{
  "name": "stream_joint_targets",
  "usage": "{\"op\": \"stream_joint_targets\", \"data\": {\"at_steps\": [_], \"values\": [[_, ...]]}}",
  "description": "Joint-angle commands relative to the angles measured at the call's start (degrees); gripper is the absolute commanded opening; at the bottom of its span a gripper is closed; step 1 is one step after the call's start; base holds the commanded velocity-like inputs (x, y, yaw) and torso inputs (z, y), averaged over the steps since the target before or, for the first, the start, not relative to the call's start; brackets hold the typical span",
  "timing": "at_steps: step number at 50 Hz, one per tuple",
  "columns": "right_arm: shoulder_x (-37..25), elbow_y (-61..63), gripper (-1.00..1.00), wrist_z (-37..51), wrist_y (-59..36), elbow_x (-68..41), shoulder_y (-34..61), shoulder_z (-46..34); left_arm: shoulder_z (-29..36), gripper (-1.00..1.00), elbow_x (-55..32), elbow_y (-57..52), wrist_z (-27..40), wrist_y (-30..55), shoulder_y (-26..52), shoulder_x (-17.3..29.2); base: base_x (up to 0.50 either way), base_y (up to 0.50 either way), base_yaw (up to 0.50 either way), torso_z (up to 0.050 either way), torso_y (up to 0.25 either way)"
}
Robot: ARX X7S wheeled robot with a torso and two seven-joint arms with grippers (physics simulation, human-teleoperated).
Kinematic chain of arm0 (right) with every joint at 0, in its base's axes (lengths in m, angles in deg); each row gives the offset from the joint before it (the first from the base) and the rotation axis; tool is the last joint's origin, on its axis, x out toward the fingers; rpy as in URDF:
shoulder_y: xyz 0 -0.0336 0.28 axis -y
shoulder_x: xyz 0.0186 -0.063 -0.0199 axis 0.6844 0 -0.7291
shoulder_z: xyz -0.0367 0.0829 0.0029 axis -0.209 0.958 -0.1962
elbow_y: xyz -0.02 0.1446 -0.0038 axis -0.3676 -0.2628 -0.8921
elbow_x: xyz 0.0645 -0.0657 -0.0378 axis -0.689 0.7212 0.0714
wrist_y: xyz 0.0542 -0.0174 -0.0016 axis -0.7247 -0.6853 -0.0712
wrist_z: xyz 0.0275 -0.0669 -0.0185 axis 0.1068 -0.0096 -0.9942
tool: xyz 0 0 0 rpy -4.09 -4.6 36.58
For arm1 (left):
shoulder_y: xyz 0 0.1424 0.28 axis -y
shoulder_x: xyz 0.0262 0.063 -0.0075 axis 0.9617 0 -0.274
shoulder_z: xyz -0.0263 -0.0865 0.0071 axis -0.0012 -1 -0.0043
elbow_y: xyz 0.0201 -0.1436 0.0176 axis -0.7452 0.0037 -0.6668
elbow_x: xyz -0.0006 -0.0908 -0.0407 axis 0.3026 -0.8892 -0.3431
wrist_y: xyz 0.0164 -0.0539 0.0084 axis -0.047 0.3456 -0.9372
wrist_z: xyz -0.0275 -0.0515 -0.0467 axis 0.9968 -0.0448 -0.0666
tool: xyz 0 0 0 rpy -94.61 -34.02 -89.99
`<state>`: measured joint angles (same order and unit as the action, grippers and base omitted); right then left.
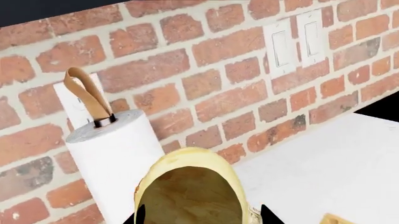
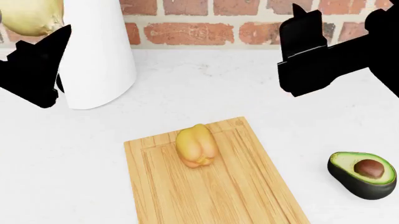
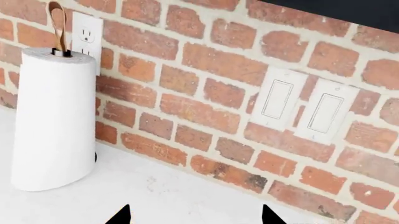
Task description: Place the avocado, onion, tomato and bell pepper on the cutting board.
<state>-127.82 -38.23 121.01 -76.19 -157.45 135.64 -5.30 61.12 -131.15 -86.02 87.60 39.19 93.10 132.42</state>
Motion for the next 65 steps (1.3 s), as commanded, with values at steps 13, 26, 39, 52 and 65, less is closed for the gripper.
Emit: {"op": "stream_joint_targets", "data": {"at_steps": [13, 26, 39, 52, 65], "values": [[-4.1, 1.7, 1.00, 4.6, 0.4, -3.3, 1.2, 2.3, 10.1, -1.00, 3.5, 12.6, -17.1, 6.0, 10.1, -8.4, 0.00, 0.00, 0.00, 0.001, 0.001], [-4.2, 1.6, 1.00, 5.2, 0.0, -3.8, 2.3, 2.0, 12.2, -1.00, -3.3, 16.7, -18.6, 10.5, 10.8, -12.2, 0.00, 0.00, 0.00, 0.000, 0.000], [-4.1, 1.7, 1.00, 5.1, -0.3, -3.7, 2.8, 1.5, 16.5, -1.00, 1.3, 20.5, -24.7, 10.3, 11.4, -14.6, 0.00, 0.00, 0.00, 0.000, 0.001], [-5.3, 3.0, 1.00, 4.8, 1.2, -3.7, 0.3, 1.9, 18.9, -1.00, 1.2, 18.4, -25.1, 10.7, 9.5, -16.0, 0.00, 0.00, 0.00, 0.000, 0.000], [-5.4, 3.5, 1.00, 4.8, 1.9, -3.6, -0.6, 1.8, 18.3, -1.00, -2.7, 16.2, -24.4, 11.2, 10.1, -17.7, 0.00, 0.00, 0.00, 0.000, 0.001]]}}
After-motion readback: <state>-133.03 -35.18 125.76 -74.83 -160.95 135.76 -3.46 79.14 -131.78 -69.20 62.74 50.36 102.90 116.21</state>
